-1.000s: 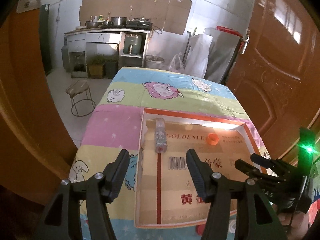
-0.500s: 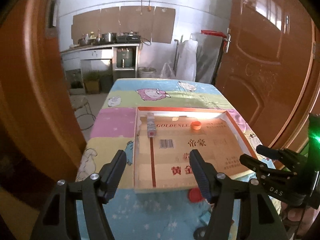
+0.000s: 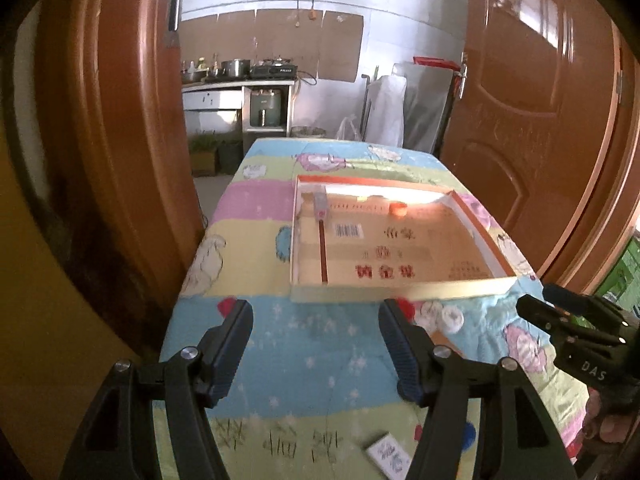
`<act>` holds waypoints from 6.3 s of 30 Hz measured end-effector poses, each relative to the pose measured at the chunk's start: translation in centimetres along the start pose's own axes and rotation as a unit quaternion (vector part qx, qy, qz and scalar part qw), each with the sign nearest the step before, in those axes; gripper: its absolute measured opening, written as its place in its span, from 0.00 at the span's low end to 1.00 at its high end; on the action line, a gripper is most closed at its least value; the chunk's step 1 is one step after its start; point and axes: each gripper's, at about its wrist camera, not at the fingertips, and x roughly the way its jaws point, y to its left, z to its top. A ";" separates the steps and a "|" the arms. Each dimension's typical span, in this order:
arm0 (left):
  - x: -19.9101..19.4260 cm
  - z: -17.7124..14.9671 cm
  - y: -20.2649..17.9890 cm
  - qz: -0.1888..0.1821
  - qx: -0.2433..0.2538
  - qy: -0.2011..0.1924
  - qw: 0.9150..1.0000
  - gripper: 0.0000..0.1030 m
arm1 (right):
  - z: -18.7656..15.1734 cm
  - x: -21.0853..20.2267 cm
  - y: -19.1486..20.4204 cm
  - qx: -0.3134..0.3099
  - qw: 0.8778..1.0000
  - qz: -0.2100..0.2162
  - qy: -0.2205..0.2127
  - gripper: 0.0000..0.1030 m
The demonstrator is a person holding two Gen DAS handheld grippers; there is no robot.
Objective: Organize rigid objects
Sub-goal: 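Withdraw both tools from the box back toward the remaining items, then grasp the white Hello Kitty box with the left gripper while the right grasps the gold lipstick, then lift the white box and gold lipstick with both grippers toward the box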
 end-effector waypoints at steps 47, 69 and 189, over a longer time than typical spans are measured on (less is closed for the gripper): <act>-1.5 -13.2 -1.6 -0.034 0.036 0.058 0.997 0.63 | -7.4 -1.9 0.7 0.009 0.999 0.004 0.038 0.59; 2.2 -10.3 -3.1 -0.036 0.030 0.056 0.997 0.28 | -7.6 0.4 1.6 -0.005 0.998 0.027 0.056 0.59; 6.9 5.0 -6.3 -0.036 0.039 0.004 0.999 0.12 | 4.0 6.0 -0.7 -0.025 0.999 0.037 0.028 0.18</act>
